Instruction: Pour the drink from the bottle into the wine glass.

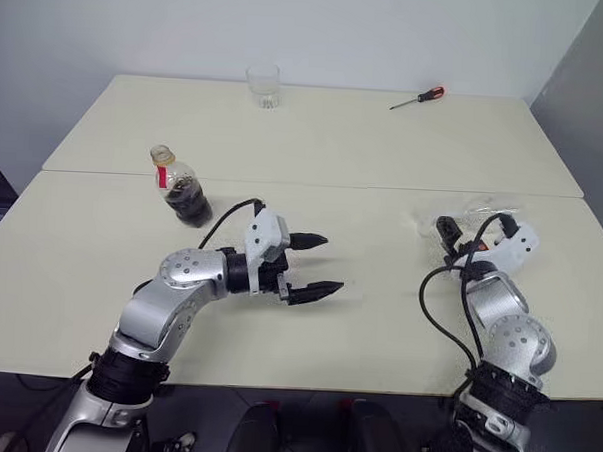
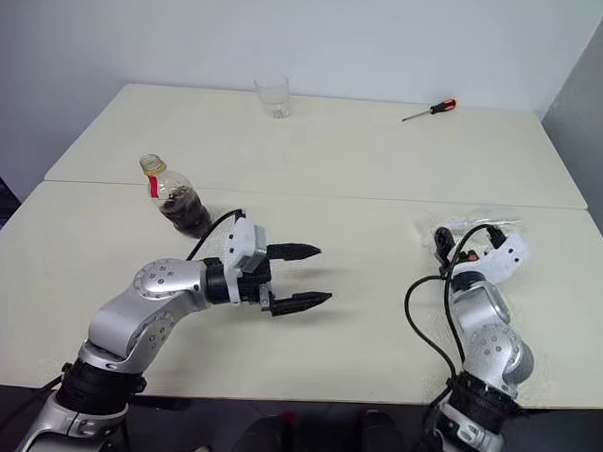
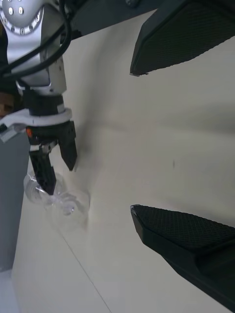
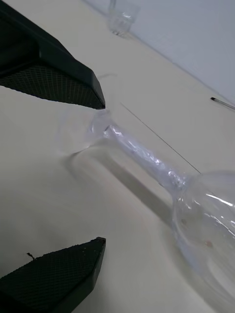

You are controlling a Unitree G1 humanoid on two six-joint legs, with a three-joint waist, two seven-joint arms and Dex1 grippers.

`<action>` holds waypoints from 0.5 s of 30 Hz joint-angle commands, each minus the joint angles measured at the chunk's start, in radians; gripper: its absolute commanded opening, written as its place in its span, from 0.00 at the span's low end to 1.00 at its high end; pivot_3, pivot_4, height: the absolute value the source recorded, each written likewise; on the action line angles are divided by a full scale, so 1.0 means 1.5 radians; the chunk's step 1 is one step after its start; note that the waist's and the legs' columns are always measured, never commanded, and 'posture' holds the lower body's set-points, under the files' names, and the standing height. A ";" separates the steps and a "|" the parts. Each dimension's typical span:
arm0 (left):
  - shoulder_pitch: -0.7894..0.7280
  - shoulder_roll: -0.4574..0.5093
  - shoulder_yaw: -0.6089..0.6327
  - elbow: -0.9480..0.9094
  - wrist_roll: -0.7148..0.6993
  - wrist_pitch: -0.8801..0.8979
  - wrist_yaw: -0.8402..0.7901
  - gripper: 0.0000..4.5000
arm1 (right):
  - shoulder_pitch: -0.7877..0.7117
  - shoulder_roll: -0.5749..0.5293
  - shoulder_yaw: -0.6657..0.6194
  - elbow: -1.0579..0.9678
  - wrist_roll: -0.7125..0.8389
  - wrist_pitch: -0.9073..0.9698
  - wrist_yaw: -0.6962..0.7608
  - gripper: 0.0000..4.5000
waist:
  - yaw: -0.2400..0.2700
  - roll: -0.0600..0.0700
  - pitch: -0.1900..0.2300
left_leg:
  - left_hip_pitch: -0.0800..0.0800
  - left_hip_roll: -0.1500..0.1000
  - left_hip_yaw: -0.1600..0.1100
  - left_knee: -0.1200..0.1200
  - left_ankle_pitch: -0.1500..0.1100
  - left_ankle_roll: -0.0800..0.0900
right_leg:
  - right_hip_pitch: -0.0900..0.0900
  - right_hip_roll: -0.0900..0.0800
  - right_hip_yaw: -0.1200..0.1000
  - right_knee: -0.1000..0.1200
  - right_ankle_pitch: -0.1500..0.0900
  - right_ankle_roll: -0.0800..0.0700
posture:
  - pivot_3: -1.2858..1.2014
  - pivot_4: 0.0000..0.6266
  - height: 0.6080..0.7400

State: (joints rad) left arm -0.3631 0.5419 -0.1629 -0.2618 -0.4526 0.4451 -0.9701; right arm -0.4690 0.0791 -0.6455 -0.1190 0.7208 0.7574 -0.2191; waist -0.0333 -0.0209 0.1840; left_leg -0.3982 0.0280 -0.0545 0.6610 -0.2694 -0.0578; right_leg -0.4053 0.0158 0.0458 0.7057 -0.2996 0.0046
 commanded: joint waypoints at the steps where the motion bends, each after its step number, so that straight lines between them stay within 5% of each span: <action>1: 0.003 -0.001 -0.002 -0.012 0.003 -0.020 -0.010 1.00 | -0.030 -0.030 -0.016 0.044 0.022 -0.052 0.010 1.00 | 0.000 0.000 0.000 | 0.000 0.000 0.000 0.000 0.000 0.000 | 0.000 0.000 0.000 0.000 0.000 0.000 | 0.52 0.24 1.00; 15: -0.013 -0.014 0.000 0.005 0.023 -0.031 -0.006 1.00 | -0.131 -0.048 -0.025 0.231 0.083 -0.163 0.025 1.00 | -0.002 0.000 0.000 | 0.001 0.000 0.000 0.000 0.000 0.000 | 0.000 0.000 0.000 0.001 0.000 0.000 | 0.52 0.24 1.00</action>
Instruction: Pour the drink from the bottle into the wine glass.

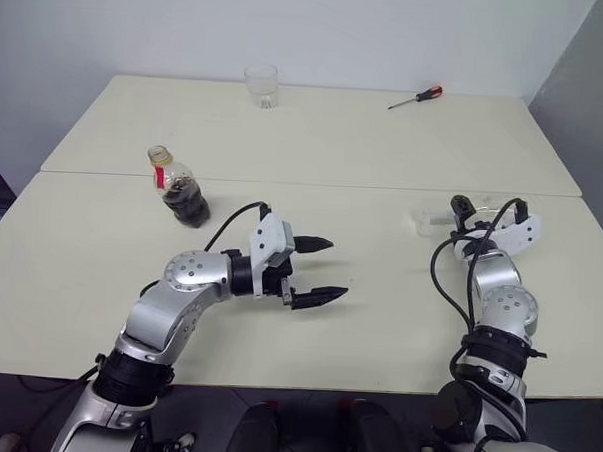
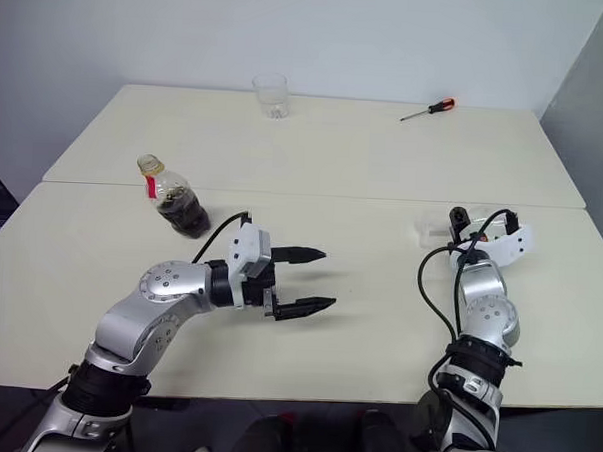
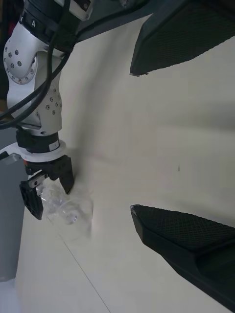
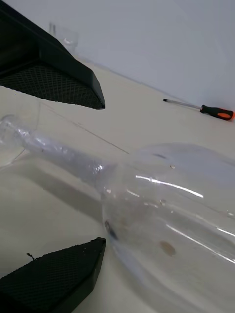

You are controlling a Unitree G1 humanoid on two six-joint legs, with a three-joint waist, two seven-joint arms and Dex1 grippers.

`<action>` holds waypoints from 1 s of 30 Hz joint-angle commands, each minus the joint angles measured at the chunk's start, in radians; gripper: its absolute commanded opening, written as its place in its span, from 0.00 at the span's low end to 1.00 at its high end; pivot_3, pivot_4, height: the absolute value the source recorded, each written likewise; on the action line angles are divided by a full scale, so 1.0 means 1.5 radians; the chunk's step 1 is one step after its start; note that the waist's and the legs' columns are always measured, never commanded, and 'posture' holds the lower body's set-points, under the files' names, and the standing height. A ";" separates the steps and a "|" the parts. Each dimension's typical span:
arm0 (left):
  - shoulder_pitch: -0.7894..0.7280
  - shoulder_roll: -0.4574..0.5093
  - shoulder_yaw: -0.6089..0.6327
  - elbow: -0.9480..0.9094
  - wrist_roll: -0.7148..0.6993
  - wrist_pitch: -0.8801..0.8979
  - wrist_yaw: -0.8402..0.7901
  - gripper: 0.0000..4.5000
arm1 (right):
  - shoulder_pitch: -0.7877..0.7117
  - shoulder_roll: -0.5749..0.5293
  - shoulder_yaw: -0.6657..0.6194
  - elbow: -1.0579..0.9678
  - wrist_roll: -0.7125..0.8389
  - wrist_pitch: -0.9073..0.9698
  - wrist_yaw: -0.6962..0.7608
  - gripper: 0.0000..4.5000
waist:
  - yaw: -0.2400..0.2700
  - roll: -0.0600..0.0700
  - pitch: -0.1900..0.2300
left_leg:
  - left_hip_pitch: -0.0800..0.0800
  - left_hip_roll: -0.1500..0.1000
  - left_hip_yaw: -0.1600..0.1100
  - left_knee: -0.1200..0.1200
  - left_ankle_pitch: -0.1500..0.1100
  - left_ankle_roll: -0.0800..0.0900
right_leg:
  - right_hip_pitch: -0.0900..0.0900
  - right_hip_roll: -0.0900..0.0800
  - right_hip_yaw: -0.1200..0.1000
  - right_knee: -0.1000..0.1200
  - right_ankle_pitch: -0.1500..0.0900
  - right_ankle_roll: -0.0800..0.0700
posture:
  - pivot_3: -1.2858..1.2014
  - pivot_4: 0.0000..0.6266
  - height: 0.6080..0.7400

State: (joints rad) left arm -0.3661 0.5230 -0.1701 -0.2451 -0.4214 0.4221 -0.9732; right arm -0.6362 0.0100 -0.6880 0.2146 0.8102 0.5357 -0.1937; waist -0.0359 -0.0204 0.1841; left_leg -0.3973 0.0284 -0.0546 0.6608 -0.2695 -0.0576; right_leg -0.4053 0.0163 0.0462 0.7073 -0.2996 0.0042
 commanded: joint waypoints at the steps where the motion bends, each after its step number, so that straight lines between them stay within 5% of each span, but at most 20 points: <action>1: -0.012 -0.001 0.005 -0.005 0.002 -0.016 -0.004 1.00 | -0.025 -0.005 0.006 0.018 0.023 -0.020 0.011 1.00 | 0.000 0.000 0.000 | 0.000 0.000 0.000 0.000 0.000 0.000 | 0.000 0.000 0.000 0.000 0.000 0.000 | 0.52 0.24 1.00; 16: -0.016 0.001 0.008 -0.008 0.003 -0.011 -0.002 1.00 | -0.081 -0.051 0.019 0.184 -0.004 -0.096 0.056 1.00 | 0.000 0.000 0.000 | 0.000 0.000 0.000 0.000 0.000 0.000 | 0.000 0.000 0.000 0.000 0.000 0.000 | 0.52 0.24 1.00; 20: -0.014 0.002 0.008 -0.012 0.001 -0.009 -0.002 1.00 | -0.077 -0.060 0.022 0.196 -0.006 -0.101 0.059 0.79 | 0.001 0.000 0.000 | 0.000 0.000 0.000 0.000 0.000 0.000 | 0.000 0.000 0.000 0.000 0.000 0.000 | 0.52 0.24 1.00; 28: -0.020 0.000 0.008 -0.011 0.001 -0.008 0.000 1.00 | -0.074 -0.060 0.040 0.189 -0.009 -0.095 0.062 0.16 | 0.000 0.001 0.000 | 0.000 0.000 0.000 0.000 0.000 0.000 | 0.000 0.000 0.000 0.000 0.000 0.000 | 0.52 0.24 1.00; 30: -0.020 0.000 0.008 -0.011 0.001 -0.007 0.000 1.00 | -0.073 -0.065 0.057 0.186 -0.022 -0.094 0.066 0.09 | 0.001 0.001 0.000 | 0.000 0.000 0.000 0.000 0.000 0.000 | 0.000 0.000 0.000 0.000 0.000 0.000 | 0.52 0.24 1.00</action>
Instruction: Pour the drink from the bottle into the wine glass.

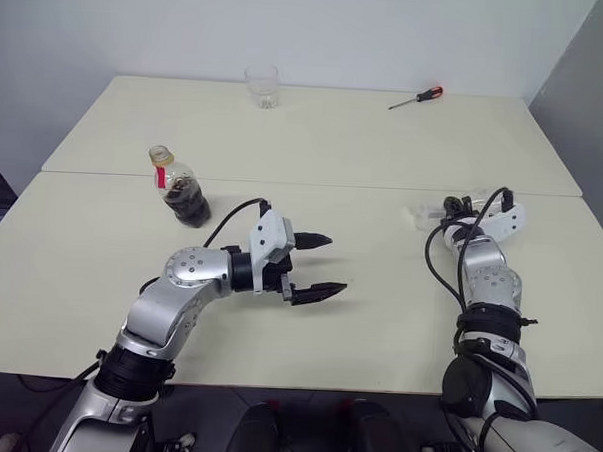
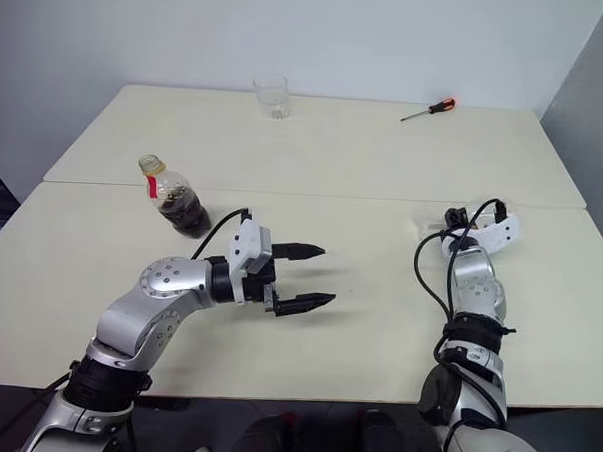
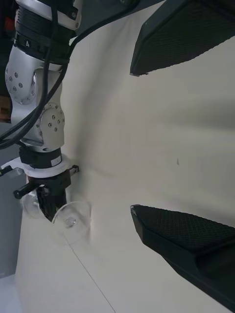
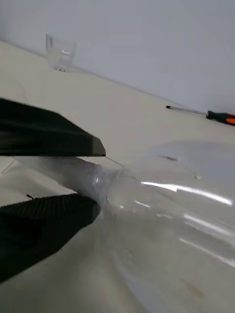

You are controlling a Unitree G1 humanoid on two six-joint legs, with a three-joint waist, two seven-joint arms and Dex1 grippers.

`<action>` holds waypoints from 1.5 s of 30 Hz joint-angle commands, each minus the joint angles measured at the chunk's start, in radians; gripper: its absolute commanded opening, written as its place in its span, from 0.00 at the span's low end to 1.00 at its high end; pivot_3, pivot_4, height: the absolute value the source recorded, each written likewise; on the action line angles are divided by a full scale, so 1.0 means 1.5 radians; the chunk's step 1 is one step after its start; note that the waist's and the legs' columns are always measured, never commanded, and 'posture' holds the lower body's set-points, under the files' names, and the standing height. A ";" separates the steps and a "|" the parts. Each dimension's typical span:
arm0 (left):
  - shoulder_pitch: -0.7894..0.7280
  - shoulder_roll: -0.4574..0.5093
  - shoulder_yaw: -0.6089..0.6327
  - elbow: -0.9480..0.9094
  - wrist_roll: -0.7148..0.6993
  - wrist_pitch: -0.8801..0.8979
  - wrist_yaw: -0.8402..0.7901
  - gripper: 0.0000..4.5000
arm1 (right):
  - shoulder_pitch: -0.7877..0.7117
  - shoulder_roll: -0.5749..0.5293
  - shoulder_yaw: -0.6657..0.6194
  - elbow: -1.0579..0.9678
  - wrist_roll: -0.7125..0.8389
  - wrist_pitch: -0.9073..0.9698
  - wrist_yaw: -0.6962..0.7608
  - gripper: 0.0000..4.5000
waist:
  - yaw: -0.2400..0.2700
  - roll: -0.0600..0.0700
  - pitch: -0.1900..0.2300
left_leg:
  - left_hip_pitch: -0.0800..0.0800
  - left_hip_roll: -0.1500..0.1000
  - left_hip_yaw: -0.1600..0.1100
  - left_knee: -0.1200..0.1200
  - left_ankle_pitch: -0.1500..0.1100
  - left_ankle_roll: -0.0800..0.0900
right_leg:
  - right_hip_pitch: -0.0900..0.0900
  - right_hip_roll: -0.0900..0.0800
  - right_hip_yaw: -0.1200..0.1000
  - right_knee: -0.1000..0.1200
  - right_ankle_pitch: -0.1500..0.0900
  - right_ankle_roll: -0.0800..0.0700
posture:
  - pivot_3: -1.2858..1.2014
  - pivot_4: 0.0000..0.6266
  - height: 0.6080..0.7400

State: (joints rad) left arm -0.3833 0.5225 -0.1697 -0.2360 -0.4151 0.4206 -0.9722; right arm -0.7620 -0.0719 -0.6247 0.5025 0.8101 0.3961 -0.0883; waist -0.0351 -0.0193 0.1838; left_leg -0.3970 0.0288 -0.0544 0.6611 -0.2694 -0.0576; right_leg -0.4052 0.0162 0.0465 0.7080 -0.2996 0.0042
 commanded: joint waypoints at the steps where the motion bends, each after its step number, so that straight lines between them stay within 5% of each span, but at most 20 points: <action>1: -0.007 0.000 0.009 -0.019 -0.004 -0.005 0.001 1.00 | 0.012 -0.014 0.036 -0.013 -0.040 -0.002 0.003 0.07 | 0.001 0.000 0.000 | 0.000 0.000 0.000 0.000 0.000 0.000 | 0.000 0.000 0.000 0.000 0.000 0.000 | 0.52 0.24 1.00; 8: 0.022 -0.005 0.053 -0.045 -0.031 0.041 0.059 1.00 | 0.013 -0.037 0.227 -0.085 -0.192 -0.027 0.091 0.06 | -0.002 0.000 0.000 | 0.000 0.000 0.000 0.000 0.000 0.000 | 0.000 0.000 0.000 0.000 0.000 0.000 | 0.52 0.24 1.00; 16: 0.122 -0.017 0.149 -0.113 -0.062 0.116 0.190 1.00 | 0.018 -0.002 0.421 -0.091 -0.384 -0.199 0.184 0.06 | -0.013 0.001 0.000 | -0.001 0.001 -0.001 -0.001 0.000 0.000 | -0.001 0.000 0.000 0.000 0.000 0.000 | 0.52 0.24 1.00; 35: 0.389 -0.098 0.249 -0.324 -0.055 0.105 0.403 1.00 | -0.008 0.146 0.497 0.186 -0.544 -0.533 0.168 0.06 | -0.010 0.000 0.000 | -0.001 0.002 -0.001 0.000 0.000 0.000 | -0.001 -0.003 0.000 0.000 0.000 0.000 | 0.52 0.24 1.00; 45: 0.358 -0.099 0.237 -0.303 -0.050 0.091 0.417 1.00 | 0.010 0.161 0.483 0.260 -0.537 -0.534 0.164 0.06 | -0.004 0.000 0.000 | 0.000 0.001 -0.001 0.000 0.000 0.000 | 0.000 -0.003 -0.001 0.000 0.000 0.000 | 0.52 0.24 1.00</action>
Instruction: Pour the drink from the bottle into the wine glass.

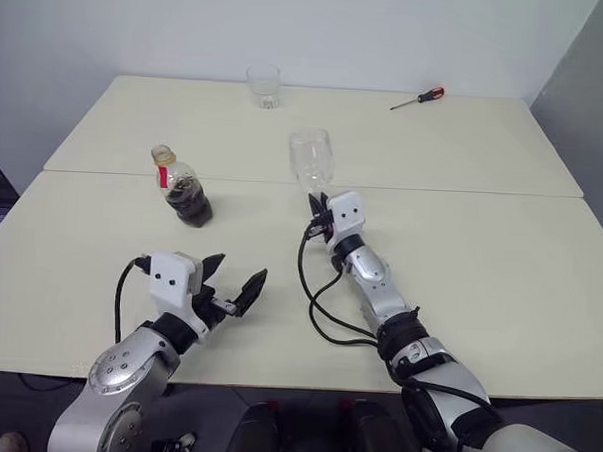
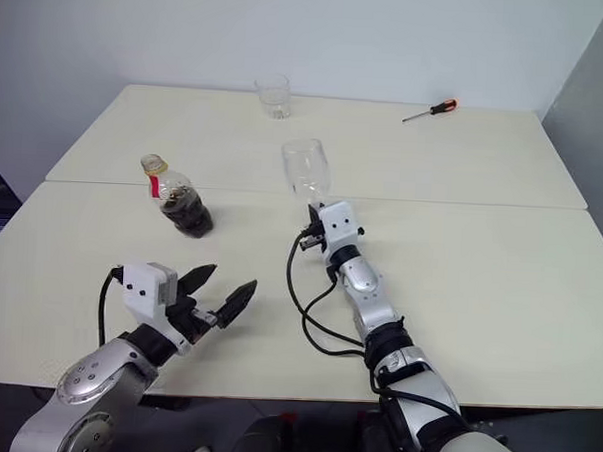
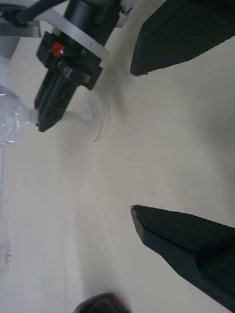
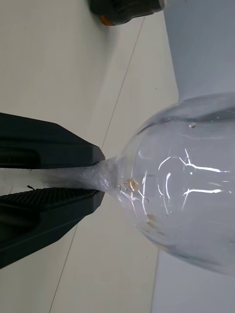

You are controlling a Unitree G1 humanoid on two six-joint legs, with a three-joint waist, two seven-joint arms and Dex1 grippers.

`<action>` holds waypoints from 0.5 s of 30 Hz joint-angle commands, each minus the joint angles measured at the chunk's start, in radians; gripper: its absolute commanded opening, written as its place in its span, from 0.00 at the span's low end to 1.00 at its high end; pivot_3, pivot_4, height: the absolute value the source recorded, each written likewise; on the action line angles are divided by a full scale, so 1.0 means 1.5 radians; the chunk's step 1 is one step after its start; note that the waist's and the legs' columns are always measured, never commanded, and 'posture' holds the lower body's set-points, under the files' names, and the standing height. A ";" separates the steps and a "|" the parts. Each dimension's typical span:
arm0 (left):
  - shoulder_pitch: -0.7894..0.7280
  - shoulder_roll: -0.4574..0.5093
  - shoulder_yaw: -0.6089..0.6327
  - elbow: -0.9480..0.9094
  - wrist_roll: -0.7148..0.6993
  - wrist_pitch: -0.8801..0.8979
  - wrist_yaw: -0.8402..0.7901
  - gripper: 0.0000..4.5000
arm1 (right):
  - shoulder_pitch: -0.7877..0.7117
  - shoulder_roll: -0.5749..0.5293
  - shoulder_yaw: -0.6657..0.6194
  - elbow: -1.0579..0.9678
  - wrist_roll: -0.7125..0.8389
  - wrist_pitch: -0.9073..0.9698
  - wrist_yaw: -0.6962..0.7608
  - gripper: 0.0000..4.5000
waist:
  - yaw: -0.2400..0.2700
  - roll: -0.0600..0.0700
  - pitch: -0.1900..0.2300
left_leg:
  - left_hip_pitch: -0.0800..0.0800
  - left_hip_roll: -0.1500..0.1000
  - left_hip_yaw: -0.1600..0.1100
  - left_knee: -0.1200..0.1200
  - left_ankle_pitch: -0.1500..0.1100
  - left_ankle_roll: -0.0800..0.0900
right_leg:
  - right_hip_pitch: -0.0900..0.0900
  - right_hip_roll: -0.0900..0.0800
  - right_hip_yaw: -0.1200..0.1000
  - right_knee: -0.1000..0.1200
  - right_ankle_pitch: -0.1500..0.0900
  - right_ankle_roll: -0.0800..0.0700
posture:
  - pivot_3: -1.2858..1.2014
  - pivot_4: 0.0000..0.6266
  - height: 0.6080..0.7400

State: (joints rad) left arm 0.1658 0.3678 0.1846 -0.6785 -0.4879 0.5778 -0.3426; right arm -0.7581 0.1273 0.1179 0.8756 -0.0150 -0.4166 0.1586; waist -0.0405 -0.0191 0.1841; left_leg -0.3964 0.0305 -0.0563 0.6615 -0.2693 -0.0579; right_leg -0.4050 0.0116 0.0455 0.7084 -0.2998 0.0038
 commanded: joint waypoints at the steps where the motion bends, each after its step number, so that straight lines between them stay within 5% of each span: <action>1: -0.012 0.003 0.000 -0.004 -0.002 -0.013 -0.002 1.00 | 0.011 0.026 -0.015 0.012 0.016 0.012 0.001 0.06 | 0.000 0.000 0.000 | 0.000 0.000 0.000 0.000 0.000 0.000 | 0.000 0.000 0.000 0.000 0.000 0.000 | 0.52 0.24 1.00; 3: -0.022 0.002 -0.005 0.001 -0.003 -0.012 -0.003 1.00 | 0.021 0.019 -0.019 0.006 0.018 0.020 0.000 0.06 | 0.001 0.000 0.000 | 0.000 0.000 0.000 0.000 0.000 0.000 | 0.000 0.000 0.000 0.000 0.000 0.000 | 0.52 0.24 1.00; 15: -0.079 0.000 -0.022 0.026 -0.008 -0.003 0.001 1.00 | 0.120 -0.028 0.008 -0.114 -0.013 0.073 0.046 0.94 | 0.006 -0.001 -0.001 | 0.001 0.000 0.000 0.000 0.000 0.000 | 0.000 0.000 0.000 0.000 0.000 0.000 | 0.52 0.24 1.00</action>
State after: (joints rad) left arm 0.0606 0.3667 0.1525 -0.6224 -0.4903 0.5808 -0.3398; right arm -0.5947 0.0931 0.1227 0.7354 -0.0235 -0.3181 0.2176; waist -0.0323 -0.0209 0.1828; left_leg -0.3955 0.0305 -0.0566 0.6616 -0.2693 -0.0579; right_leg -0.4043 0.0120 0.0453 0.7090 -0.2999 0.0037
